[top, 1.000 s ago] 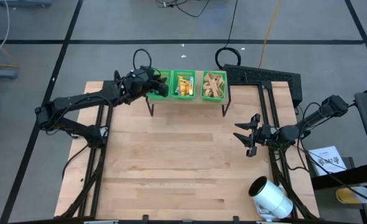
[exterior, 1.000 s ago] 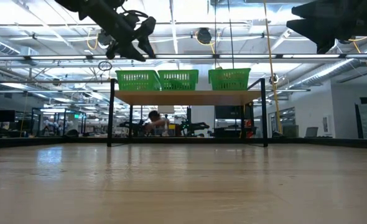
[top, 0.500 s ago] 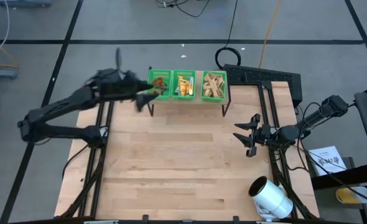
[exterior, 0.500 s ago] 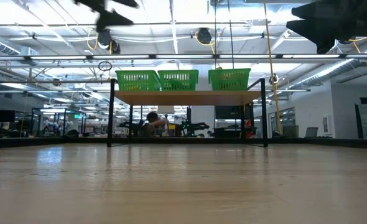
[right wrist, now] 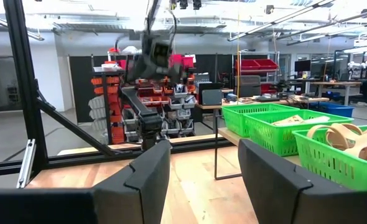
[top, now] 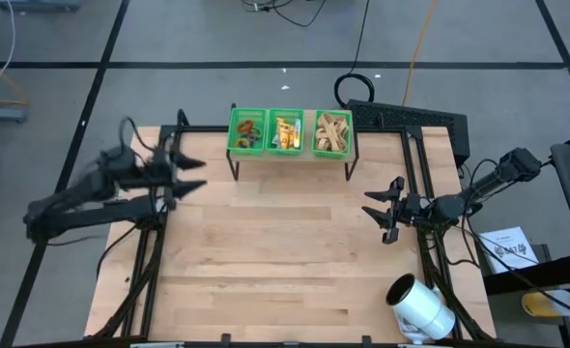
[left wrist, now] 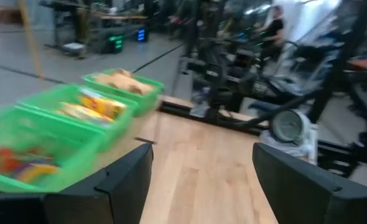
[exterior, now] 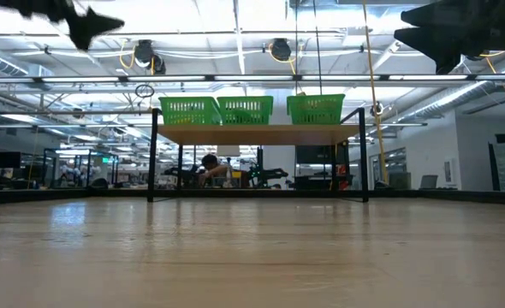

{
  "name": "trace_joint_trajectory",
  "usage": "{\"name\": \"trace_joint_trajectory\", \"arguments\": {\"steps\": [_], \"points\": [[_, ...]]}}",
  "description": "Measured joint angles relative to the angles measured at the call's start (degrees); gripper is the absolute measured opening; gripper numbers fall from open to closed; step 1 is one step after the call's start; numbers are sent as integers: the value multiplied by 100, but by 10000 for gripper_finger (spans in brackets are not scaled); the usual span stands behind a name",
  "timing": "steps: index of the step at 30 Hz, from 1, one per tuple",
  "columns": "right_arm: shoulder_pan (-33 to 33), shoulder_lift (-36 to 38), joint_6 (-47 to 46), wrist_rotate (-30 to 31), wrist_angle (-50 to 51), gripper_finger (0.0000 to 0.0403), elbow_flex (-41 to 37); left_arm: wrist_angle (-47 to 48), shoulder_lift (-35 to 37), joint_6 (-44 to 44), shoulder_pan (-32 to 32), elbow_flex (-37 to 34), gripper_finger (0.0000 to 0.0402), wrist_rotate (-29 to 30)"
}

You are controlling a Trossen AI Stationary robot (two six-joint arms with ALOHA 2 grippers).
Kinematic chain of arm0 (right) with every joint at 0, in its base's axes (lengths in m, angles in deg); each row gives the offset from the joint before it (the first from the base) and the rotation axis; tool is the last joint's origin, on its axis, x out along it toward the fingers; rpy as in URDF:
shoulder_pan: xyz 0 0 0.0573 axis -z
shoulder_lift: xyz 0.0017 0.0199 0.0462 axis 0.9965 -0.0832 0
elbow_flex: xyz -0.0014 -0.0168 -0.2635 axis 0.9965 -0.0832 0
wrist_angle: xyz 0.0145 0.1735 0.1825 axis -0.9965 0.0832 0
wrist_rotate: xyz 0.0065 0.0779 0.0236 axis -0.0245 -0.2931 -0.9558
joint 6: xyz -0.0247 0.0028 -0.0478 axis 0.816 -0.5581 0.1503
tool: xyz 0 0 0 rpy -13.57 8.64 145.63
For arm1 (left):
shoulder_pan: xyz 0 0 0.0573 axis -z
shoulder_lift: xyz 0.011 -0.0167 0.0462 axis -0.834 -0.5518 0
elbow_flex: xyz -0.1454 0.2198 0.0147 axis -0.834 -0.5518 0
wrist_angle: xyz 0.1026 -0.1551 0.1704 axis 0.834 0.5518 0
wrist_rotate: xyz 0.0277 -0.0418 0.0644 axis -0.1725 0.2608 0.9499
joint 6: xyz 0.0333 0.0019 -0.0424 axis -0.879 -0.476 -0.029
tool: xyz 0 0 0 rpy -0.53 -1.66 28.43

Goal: Pick & Place Office Desk Supplies
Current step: Return to Home Position

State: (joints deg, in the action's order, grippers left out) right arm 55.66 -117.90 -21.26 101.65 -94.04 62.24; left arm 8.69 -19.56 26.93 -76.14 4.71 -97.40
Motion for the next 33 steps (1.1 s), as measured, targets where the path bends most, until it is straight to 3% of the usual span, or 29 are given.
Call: {"name": "trace_joint_trajectory", "arguments": {"steps": [5, 9, 14, 18, 25, 31, 33], "points": [[0, 0, 2, 4, -2, 183, 0, -1737, 473, 80, 438, -1717, 283, 189], [-137, 110, 261, 157, 3, 183, 0, -2312, 873, 59, 744, -2380, 283, 463], [-681, 387, 670, 1212, 88, 183, 0, -2379, 1434, -172, 1207, -2739, 282, 614], [-1042, 435, 840, 1809, 259, 183, 0, -2392, 1712, -275, 1588, -2983, 282, 1157], [-1263, 429, 75, 1259, 582, 183, -368, -2560, 1756, -304, 2068, -3440, 283, 2155], [-1250, 429, -620, 1176, 474, 183, -743, -2458, 1745, -401, 2200, -3581, 282, 2371], [-1250, 429, -786, 1154, 583, 183, -737, -2400, 1735, -932, 2195, -3581, 283, 2494]]}}
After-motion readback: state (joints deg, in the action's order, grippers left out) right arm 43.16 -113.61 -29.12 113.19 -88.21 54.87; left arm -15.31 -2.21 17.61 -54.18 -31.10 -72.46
